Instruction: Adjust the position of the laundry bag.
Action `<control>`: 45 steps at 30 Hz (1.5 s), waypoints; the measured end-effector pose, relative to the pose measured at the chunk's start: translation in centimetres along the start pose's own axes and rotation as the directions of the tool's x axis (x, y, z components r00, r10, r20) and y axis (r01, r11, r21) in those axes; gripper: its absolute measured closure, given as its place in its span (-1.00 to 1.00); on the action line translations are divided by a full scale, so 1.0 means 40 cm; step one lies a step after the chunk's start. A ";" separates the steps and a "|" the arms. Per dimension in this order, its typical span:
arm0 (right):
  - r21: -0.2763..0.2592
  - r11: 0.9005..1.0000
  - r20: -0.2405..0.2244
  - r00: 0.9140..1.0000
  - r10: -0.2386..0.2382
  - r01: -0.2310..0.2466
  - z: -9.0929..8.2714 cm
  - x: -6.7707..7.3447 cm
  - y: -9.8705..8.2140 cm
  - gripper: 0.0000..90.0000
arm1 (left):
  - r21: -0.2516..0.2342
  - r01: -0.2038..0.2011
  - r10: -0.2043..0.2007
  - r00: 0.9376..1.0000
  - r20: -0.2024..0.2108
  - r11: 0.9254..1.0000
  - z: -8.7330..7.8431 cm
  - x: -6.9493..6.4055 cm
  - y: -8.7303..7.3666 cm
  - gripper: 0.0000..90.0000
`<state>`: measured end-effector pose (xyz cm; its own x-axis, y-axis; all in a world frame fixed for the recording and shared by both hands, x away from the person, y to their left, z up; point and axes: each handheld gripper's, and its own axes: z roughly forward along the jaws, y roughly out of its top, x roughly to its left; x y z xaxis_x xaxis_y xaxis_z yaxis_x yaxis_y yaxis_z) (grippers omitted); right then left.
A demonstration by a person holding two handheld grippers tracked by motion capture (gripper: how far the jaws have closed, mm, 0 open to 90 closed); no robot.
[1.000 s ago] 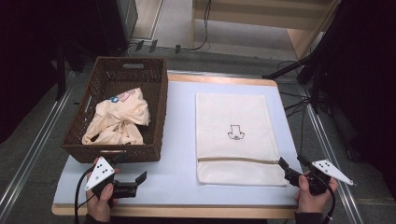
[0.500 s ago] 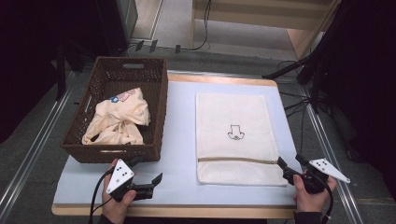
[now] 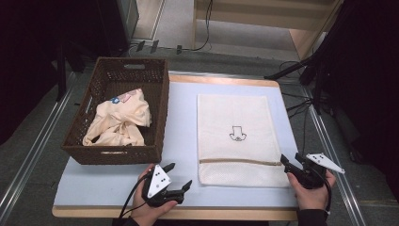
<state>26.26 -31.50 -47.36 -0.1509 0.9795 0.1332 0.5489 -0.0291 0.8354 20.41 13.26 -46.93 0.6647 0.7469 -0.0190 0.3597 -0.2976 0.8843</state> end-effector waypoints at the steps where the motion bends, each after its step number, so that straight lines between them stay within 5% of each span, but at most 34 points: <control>1: 0.003 1.000 -0.004 1.000 0.003 -0.003 0.003 -0.001 -0.001 -0.10 | 0.009 0.001 -0.001 1.000 0.002 1.000 0.010 -0.007 0.002 -0.47; 10: 0.035 0.999 0.014 1.000 0.013 -0.013 0.035 -0.014 0.003 0.10 | 0.081 -0.025 0.021 0.998 0.052 0.996 0.075 -0.058 0.028 -0.21; 15: 0.081 0.997 -0.036 0.999 0.021 -0.018 0.067 -0.014 0.006 0.21 | 0.115 -0.029 0.024 0.999 0.039 0.993 0.101 -0.079 0.036 -0.14; 27: 0.140 0.990 -0.036 0.999 0.002 0.003 0.086 -0.005 0.005 0.35 | 0.218 -0.047 0.044 0.999 0.018 0.975 0.132 -0.096 0.035 0.10; 37: 0.144 0.989 -0.029 0.999 -0.036 0.040 0.086 0.006 0.005 0.46 | 0.222 -0.069 0.063 0.997 0.033 0.973 0.134 -0.104 0.034 0.30; 45: 0.150 0.987 -0.039 0.997 -0.059 0.064 0.087 0.013 0.004 0.78 | 0.233 -0.058 0.047 0.997 0.055 0.971 0.137 -0.101 0.040 0.61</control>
<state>29.12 -30.30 -49.00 -0.2152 0.9709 0.1048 0.6552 0.0639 0.7528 21.89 6.52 -48.01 0.7157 0.6984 -0.0030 0.4631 -0.4713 0.7506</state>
